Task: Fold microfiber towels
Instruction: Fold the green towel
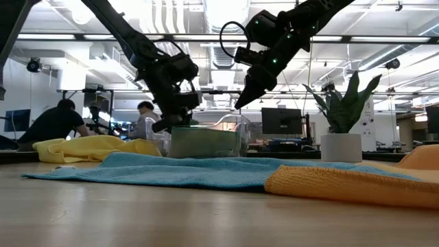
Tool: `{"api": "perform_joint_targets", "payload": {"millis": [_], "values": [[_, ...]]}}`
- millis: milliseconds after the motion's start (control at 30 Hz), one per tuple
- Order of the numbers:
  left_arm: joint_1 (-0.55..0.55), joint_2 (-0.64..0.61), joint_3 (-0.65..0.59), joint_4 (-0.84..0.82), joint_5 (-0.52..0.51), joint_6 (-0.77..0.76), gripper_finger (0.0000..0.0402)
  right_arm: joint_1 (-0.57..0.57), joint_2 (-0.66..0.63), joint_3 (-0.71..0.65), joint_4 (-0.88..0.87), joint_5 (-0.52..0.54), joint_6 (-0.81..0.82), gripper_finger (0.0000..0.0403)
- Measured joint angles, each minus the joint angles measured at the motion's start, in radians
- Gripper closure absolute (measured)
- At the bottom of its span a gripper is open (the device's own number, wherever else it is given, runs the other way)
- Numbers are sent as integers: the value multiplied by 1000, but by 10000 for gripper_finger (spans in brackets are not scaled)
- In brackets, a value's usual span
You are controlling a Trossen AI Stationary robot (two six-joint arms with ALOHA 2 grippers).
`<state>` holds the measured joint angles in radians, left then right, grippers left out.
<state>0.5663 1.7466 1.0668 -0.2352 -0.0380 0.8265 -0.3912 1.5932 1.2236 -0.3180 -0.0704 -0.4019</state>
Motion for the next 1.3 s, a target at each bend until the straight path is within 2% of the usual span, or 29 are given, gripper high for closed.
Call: {"api": "perform_joint_targets", "payload": {"millis": [67, 133, 533, 700, 1033, 1300], "values": [[0, -8, 2, 7, 0, -1, 378, 0, 0, 0, 0, 0, 0, 223], [0, -21, 11, 8, -4, -7, 393, 0, 0, 0, 1, 1, -1, 223], [-30, -132, 83, 10, -48, -43, 401, 0, 0, 4, 49, 21, 29, 214], [-33, -175, 92, 8, -48, -62, 401, 0, 0, 52, 46, 21, 63, 184], [-51, -188, 106, 3, -56, -64, 401, 0, 19, 139, -3, 48, 83, 81], [-90, -264, 202, -78, -135, -64, 401, 0, -82, 146, -26, 73, 51, 77]]}}
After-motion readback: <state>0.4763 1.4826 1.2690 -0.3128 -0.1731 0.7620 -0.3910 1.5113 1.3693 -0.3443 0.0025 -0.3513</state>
